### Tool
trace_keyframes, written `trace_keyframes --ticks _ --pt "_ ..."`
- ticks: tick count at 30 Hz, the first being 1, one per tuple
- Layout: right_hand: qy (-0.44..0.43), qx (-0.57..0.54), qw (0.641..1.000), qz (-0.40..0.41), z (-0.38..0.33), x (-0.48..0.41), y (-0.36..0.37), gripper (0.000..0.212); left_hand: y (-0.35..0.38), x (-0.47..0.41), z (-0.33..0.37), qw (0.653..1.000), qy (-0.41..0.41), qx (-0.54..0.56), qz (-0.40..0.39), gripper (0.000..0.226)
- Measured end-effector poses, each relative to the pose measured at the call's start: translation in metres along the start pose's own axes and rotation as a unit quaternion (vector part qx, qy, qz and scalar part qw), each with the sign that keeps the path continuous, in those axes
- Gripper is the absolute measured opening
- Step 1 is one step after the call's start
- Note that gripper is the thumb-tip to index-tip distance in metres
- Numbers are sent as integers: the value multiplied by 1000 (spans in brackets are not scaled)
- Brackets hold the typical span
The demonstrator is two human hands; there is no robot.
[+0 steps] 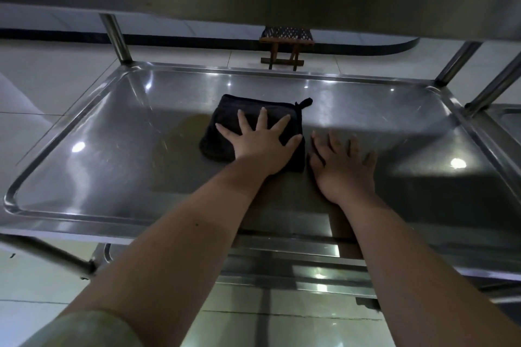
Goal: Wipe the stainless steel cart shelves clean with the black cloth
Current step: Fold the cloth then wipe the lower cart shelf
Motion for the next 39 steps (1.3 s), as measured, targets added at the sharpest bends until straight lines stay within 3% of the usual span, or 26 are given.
trace_keyframes --ticks 4,10,14,17,19,21,26,33,39 --pt "-1 -3 1000 10 2 1 -2 56 -15 -19 -45 1000 3 -6 -6 66" --pt "7 -1 1000 3 -1 1 -3 54 -27 -27 -135 997 -70 6 -24 67" --pt "33 -4 998 -47 -7 -8 -10 56 -29 -24 -129 997 -69 1 -16 67" --pt "-28 1 1000 7 -43 -20 -28 60 -28 -23 -129 998 -66 0 -12 66" --pt "-76 -4 997 -1 -71 -25 -26 62 -27 -23 -130 997 -70 2 -14 65" --pt "-80 -18 996 -27 -82 -27 -14 62 -26 -24 -129 997 -71 -3 -13 65" --pt "-66 -14 998 5 -81 -28 -4 61 -24 -35 -133 997 -77 -5 -10 65" --pt "-62 -20 998 8 -76 -29 -4 62 -14 -47 -43 1000 -1 -7 -3 58" --pt "-72 -31 997 17 -74 -31 -3 59 -27 -45 -114 1000 -26 -9 -7 62"
Point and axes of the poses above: each hand's wrist, its own x-axis away from the middle knuckle, its own y-axis out of the palm, z = x × y, the point moved 6 cm from there along -x, towards the middle knuckle, and after that the axes turned 6 degrees about -z, right-handed, at the moved point
